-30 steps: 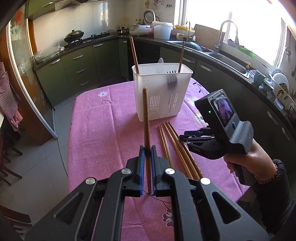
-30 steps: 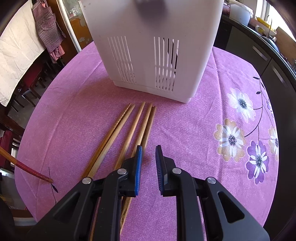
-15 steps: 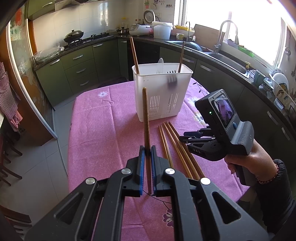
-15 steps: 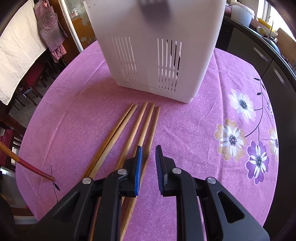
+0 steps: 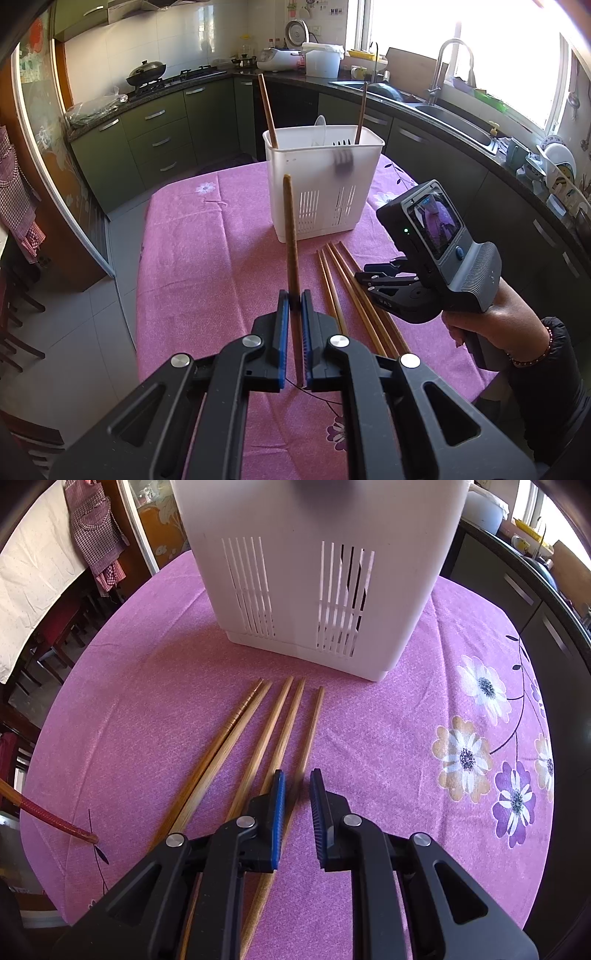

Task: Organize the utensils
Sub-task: 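Lift the chopstick upright with the right gripper while the left carries its chopstick to the holder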

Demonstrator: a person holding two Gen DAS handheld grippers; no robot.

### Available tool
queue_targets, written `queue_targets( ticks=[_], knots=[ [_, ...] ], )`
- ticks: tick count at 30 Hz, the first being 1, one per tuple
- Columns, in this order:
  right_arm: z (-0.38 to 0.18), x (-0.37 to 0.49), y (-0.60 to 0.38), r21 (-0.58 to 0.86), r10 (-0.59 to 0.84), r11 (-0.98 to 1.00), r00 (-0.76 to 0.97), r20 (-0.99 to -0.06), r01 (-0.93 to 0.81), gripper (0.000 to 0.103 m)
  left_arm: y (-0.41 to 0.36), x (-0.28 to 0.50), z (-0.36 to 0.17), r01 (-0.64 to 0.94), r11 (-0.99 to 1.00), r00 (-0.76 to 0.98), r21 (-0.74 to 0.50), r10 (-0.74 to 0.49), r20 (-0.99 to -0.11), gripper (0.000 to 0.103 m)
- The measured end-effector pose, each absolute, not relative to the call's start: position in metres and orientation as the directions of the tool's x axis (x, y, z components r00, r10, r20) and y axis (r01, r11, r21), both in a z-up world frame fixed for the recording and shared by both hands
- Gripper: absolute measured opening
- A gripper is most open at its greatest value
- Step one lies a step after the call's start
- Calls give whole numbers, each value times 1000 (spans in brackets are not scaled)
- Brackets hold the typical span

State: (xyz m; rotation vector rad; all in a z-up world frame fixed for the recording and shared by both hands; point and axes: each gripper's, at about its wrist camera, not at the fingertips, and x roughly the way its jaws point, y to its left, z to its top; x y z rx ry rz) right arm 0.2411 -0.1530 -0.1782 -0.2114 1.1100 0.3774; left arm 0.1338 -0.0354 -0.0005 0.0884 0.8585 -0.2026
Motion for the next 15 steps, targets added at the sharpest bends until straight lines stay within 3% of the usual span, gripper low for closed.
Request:
queue_targets(
  ticks=[1,8,15],
  knots=[
    [-178,241,-152,24,196,914,388,-901,-404,10,-35,134,0,213,977,636,-5,-142,-759,7],
    [-158,236,-165,69,250,920,442,-861,-386,7,-36,134,0,213,977,635,-1,-139,-760,7],
    [-81,190,-195,82,326,917,612,-721,-391,7,-35,133,-2,217,976,635,7,-136,-760,7]
  ],
)
